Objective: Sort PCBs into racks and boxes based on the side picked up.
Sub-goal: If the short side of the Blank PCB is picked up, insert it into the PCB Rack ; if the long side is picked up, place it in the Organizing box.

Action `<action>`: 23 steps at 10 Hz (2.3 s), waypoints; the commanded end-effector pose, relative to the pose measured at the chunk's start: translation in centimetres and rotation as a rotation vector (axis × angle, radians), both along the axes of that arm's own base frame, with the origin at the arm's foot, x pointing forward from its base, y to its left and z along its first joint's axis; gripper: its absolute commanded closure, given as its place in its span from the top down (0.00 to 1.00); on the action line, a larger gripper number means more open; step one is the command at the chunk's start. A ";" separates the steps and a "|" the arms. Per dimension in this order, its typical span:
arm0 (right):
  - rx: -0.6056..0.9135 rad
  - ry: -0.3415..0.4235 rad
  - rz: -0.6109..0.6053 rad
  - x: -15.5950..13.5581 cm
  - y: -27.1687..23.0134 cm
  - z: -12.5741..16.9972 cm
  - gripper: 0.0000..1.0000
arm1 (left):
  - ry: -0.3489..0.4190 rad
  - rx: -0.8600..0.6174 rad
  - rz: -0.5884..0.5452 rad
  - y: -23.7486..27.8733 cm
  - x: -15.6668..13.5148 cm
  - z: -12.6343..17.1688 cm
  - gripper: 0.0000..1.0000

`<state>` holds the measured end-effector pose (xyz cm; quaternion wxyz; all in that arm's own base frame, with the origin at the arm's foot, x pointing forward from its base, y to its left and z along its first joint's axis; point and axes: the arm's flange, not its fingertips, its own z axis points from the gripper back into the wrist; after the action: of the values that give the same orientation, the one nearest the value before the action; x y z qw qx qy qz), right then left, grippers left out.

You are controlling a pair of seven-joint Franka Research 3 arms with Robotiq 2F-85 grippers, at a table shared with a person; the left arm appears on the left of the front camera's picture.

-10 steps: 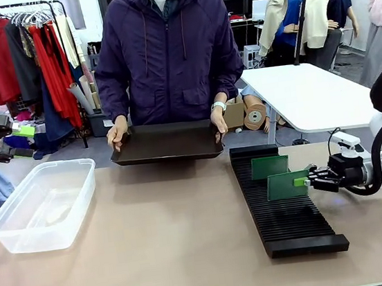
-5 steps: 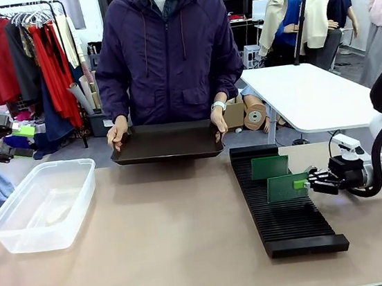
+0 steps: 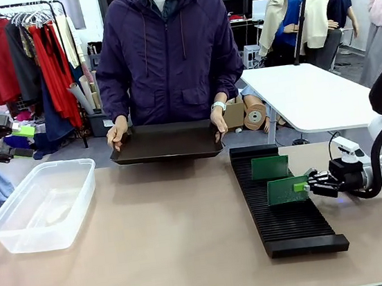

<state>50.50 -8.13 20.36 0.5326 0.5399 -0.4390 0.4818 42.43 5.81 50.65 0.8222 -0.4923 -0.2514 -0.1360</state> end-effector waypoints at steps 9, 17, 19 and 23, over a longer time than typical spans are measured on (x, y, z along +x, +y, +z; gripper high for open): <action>-0.061 -0.055 -0.014 -1.0 0.7 -1.5 0.00 | -0.002 -0.006 -0.006 0.0 -0.2 0.2 1.00; -0.003 -0.024 -0.004 -0.4 0.1 -0.4 0.00 | -0.002 -0.006 -0.006 0.0 -0.2 0.2 1.00; -0.003 -0.024 -0.004 -0.4 0.1 -0.4 0.00 | -0.002 -0.006 -0.006 0.0 -0.2 0.2 1.00; -0.003 -0.024 -0.004 -0.4 0.1 -0.4 0.00 | -0.002 -0.006 -0.006 0.0 -0.2 0.2 1.00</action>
<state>50.03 -8.05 20.00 0.5288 0.5334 -0.4475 0.4854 42.43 5.81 50.65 0.8222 -0.4923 -0.2514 -0.1360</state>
